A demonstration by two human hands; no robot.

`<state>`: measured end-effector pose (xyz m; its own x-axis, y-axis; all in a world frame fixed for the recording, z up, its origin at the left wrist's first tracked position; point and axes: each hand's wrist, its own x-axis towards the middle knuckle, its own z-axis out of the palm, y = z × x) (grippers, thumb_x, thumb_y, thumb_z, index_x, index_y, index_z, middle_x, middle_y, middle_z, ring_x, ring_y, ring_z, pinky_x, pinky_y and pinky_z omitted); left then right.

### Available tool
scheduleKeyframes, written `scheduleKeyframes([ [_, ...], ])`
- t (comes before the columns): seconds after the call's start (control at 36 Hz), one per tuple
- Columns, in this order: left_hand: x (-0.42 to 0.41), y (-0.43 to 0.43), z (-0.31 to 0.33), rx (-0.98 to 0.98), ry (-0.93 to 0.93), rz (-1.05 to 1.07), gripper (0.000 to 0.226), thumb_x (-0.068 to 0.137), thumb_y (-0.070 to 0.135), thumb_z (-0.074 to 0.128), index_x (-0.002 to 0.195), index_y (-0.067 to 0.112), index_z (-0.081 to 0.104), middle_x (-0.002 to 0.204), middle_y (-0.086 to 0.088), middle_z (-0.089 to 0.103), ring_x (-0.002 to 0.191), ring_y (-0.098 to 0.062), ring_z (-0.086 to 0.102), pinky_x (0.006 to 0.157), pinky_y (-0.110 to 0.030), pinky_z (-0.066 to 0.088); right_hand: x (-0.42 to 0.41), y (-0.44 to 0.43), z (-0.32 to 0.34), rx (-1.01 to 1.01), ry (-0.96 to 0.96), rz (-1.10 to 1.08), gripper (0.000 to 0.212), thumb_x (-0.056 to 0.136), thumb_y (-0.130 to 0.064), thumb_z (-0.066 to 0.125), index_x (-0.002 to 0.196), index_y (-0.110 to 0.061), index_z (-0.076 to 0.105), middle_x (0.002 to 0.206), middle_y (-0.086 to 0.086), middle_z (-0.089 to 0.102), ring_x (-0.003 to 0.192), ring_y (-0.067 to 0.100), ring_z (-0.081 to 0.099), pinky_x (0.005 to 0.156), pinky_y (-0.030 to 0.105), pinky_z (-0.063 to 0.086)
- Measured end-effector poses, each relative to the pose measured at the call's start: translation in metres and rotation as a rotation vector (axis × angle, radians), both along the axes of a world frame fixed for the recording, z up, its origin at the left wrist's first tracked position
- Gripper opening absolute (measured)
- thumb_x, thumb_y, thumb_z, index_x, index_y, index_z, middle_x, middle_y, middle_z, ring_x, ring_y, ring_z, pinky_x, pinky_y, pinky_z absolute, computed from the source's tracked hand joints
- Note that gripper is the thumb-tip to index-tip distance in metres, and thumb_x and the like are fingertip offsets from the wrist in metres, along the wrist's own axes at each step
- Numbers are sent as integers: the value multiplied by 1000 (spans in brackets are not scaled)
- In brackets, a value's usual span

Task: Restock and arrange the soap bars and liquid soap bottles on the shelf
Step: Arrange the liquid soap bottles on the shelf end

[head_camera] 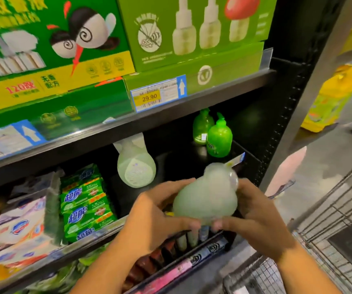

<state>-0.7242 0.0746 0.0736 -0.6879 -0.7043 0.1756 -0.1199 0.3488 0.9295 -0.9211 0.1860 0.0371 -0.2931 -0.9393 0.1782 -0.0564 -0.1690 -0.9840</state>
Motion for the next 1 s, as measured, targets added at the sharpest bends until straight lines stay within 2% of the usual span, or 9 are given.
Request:
scheduleKeyframes([
  [0.11,-22,4,11,406,133,106,45,64,17,78,109,17,69,100,0,77,92,-17,74,73,-30,61,-1,-3,20,89,-196,104,51,73,-8,83,119,-10,59,109,10,71,102,30,69,77,37,60],
  [0.25,-40,-1,2,850,-85,134,43,88,36,67,117,5,71,111,-16,73,106,-36,69,97,-52,53,2,-3,21,341,-345,-45,36,85,-32,74,109,-6,72,106,20,74,104,49,65,83,50,52],
  [0.33,-43,-7,-6,1092,-165,39,51,86,37,62,126,4,66,105,-13,70,90,-30,67,79,-39,55,2,3,11,487,-416,-90,38,90,-41,66,105,-7,76,109,22,72,106,49,64,83,45,48],
  [0.44,-45,-4,-14,1148,-194,-67,63,91,50,50,129,0,61,100,-14,68,81,-26,69,73,-38,56,-2,13,8,569,-418,-122,38,90,-35,63,112,-4,71,101,15,76,88,30,74,65,35,59],
  [0.61,-51,-3,-23,1294,9,-77,79,93,70,33,121,7,71,130,-20,64,115,-37,64,110,-55,38,4,18,46,403,-135,-114,22,97,-29,61,117,-24,68,93,2,76,76,12,73,55,26,56],
  [0.75,-41,7,-46,1313,169,165,50,101,44,50,123,0,61,101,-13,74,80,-24,72,66,-32,59,23,19,69,288,-39,57,41,91,-27,68,130,-36,56,103,6,73,89,23,73,60,31,56],
  [0.81,-30,10,-64,1355,192,253,33,103,31,50,114,1,61,84,-10,76,70,-15,73,60,-26,59,25,18,67,288,-104,89,41,92,-21,68,130,-28,57,106,11,73,86,26,72,64,33,57],
  [0.86,-22,15,-65,1376,214,313,39,106,30,39,91,1,61,64,-9,70,53,-20,68,49,-24,55,22,17,62,310,-129,27,34,95,-13,63,128,-21,60,105,13,73,84,25,71,67,32,57],
  [1.0,-24,-1,-45,1390,310,217,51,80,51,57,86,2,70,76,-14,65,59,-27,62,62,-34,52,7,11,51,333,-156,-21,27,93,-18,66,120,-21,66,107,4,75,101,28,70,82,37,60],
])
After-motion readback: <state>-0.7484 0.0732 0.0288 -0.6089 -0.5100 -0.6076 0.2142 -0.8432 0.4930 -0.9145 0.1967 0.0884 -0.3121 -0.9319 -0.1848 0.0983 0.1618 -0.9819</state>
